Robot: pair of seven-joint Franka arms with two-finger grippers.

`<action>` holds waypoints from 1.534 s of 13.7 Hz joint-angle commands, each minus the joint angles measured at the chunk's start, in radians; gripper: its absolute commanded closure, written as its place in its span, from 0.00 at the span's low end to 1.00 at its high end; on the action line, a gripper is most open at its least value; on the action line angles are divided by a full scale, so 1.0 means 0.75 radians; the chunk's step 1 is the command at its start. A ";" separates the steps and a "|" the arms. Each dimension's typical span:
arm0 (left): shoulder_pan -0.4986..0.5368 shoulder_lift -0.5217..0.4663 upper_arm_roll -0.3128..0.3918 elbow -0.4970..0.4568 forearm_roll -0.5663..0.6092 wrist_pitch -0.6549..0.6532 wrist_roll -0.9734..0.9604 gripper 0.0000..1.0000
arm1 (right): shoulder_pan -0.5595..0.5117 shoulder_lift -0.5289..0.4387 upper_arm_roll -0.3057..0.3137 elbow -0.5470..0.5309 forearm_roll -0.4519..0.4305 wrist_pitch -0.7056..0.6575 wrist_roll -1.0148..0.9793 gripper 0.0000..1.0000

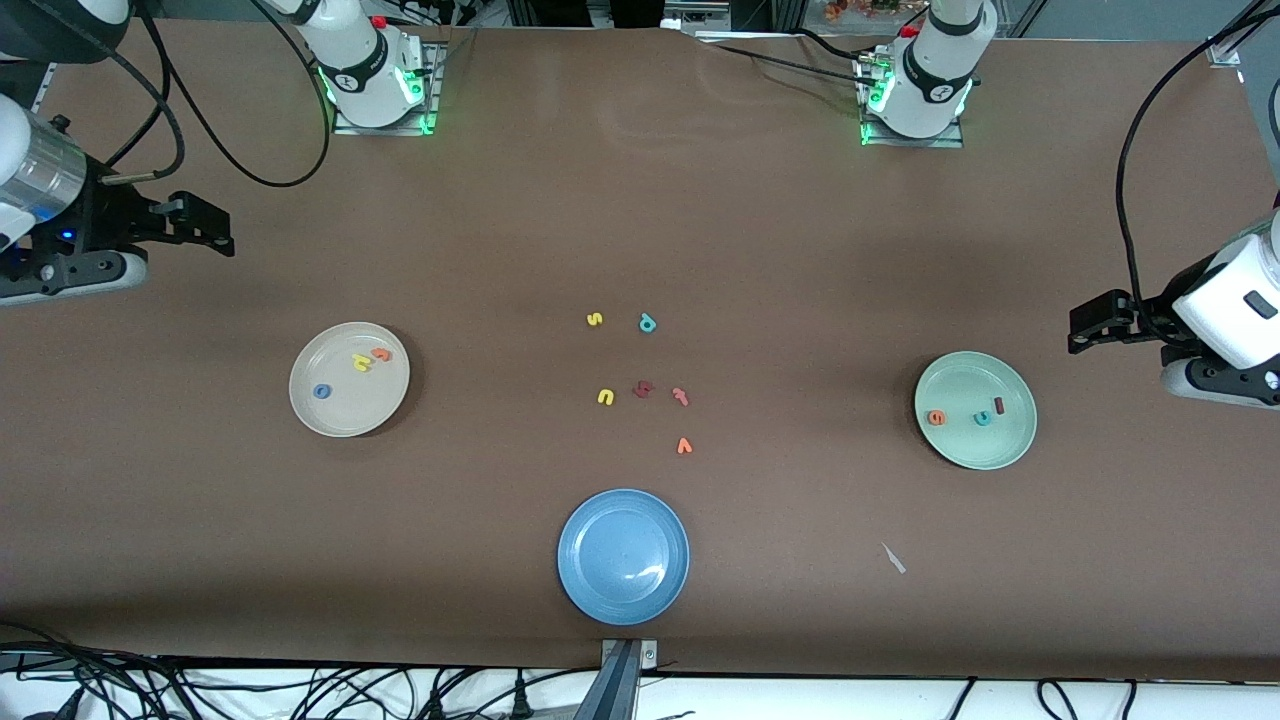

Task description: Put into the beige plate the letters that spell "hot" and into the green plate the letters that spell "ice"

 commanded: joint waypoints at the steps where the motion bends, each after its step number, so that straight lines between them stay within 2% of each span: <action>1: 0.002 -0.036 0.012 -0.029 -0.044 -0.008 0.031 0.00 | -0.009 0.004 0.011 0.024 -0.011 -0.036 -0.017 0.00; 11: 0.013 -0.034 0.014 -0.031 -0.042 -0.004 0.037 0.00 | -0.007 0.006 0.011 0.030 -0.066 -0.038 -0.015 0.00; 21: -0.004 -0.032 0.012 -0.029 -0.028 -0.004 0.035 0.00 | -0.017 0.004 0.001 0.061 -0.056 -0.042 -0.007 0.00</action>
